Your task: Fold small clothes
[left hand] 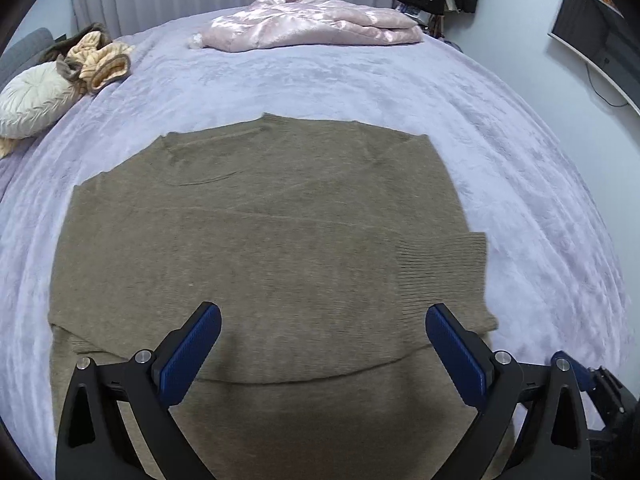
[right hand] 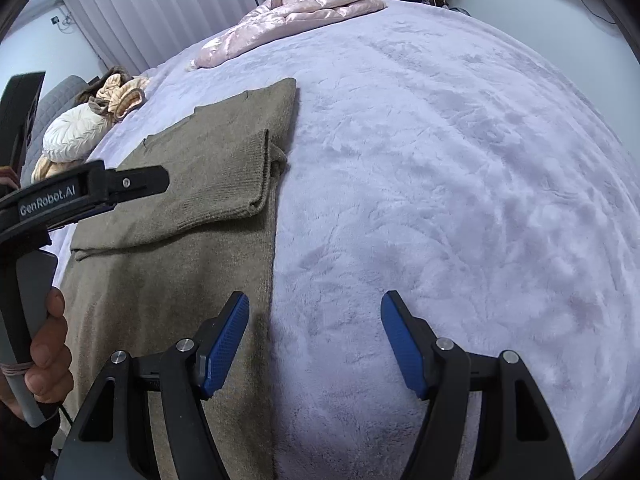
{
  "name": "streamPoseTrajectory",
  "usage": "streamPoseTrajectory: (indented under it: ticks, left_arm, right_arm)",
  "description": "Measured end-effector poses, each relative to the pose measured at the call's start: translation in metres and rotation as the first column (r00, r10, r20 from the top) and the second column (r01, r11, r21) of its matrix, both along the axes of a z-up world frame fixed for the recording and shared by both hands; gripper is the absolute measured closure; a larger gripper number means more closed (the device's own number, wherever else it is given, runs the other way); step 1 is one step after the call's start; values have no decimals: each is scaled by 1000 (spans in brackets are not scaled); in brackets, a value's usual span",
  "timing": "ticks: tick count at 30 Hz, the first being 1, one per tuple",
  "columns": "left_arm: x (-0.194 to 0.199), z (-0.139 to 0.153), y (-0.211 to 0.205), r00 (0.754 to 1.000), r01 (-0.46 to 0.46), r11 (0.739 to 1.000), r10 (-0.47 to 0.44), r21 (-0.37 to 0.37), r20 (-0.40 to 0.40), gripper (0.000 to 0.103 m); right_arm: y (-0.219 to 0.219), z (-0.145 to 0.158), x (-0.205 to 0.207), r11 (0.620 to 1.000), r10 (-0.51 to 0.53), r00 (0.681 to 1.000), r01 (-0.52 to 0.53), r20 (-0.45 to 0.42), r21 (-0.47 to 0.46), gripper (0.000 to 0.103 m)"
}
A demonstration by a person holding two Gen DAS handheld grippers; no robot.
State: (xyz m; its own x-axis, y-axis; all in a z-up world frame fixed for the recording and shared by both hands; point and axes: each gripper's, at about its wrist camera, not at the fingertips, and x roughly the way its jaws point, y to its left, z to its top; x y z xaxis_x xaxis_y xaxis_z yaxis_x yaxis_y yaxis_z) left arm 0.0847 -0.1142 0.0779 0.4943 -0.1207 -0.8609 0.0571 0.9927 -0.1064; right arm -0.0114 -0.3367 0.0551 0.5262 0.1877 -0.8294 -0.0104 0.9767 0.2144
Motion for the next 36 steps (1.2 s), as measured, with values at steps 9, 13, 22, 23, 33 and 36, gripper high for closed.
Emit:
streamPoseTrajectory:
  ticks: [9,13,22,23,33,36]
  left_arm:
    - [7,-22,77,987,-155,987,157,43,-35,0]
    - [7,-34,98,981,-184,981,188,67,-51,0]
    - [6,-42,120,985,-161,982,166,99,-46,0]
    - [7,-38,119,988,-148,983,152,107,-27,0]
    - [63,-51,152,981,-179,979,185,97,-56,0]
    - [76,-61,166,977,-195,978,200,69,-74,0]
  right_arm:
    - [63,22,48,988,153,986,-152,70,-20,31]
    - [101,14,70,968,240,969,-235,60,-83,31]
    - [88,-16,100,985,165,984,-168,-61,-40,31]
    - [86,-10,98,987,155,986,-157,-58,-41,31]
    - [115,12,144,974,185,983,-186,-19,-126,26]
    - [119,-10,172,976,171,981,-182,-95,-120,26]
